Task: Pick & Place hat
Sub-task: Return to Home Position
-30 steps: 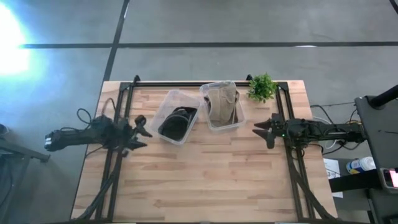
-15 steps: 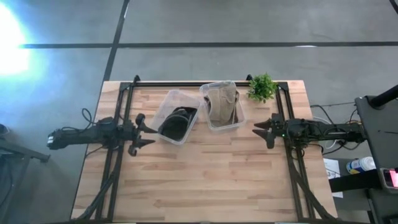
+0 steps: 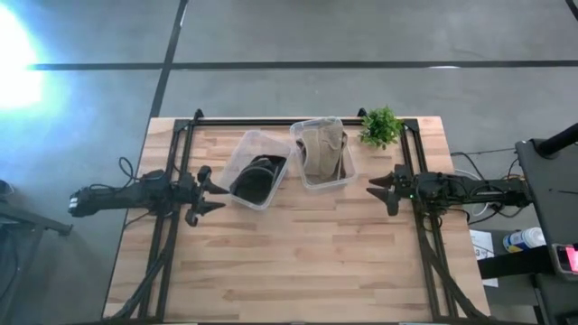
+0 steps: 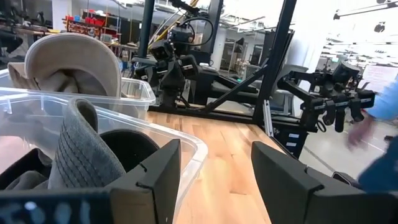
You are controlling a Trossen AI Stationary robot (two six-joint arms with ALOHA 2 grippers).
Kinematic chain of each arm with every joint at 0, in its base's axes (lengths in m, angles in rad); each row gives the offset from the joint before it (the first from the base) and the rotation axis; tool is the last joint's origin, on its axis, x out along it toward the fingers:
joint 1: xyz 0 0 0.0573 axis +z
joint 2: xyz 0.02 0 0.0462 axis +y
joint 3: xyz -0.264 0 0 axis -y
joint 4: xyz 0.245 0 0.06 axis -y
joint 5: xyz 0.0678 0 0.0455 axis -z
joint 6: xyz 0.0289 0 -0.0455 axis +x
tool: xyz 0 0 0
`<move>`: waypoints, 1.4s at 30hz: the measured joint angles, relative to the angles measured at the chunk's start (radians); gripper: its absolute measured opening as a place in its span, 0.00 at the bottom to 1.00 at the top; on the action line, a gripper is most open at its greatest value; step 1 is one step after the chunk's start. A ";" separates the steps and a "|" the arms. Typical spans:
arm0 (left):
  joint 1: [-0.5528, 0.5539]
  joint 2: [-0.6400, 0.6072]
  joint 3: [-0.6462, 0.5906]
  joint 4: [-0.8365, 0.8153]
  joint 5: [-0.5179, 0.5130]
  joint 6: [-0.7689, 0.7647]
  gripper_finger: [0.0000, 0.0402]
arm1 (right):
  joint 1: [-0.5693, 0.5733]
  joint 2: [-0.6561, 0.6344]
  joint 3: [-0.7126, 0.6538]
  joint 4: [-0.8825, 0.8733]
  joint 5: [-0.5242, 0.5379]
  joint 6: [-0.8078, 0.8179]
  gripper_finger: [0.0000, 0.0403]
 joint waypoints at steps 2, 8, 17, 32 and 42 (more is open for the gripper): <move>0.000 0.000 0.000 0.000 0.000 0.000 0.47 | 0.000 0.000 0.000 0.000 0.000 0.000 0.48; 0.000 0.000 0.000 -0.001 0.000 -0.002 0.47 | 0.000 0.000 0.000 0.000 0.000 0.000 0.48; 0.000 0.000 -0.001 -0.002 0.000 -0.001 0.47 | 0.000 -0.003 -0.001 0.060 -0.011 -0.019 0.48; 0.000 0.010 -0.001 0.002 0.000 -0.001 0.47 | 0.003 -0.113 -0.067 0.301 -0.425 -0.461 0.48; 0.000 0.016 -0.001 0.005 0.000 -0.001 0.47 | 0.005 -0.113 -0.145 0.417 -0.412 -0.478 0.48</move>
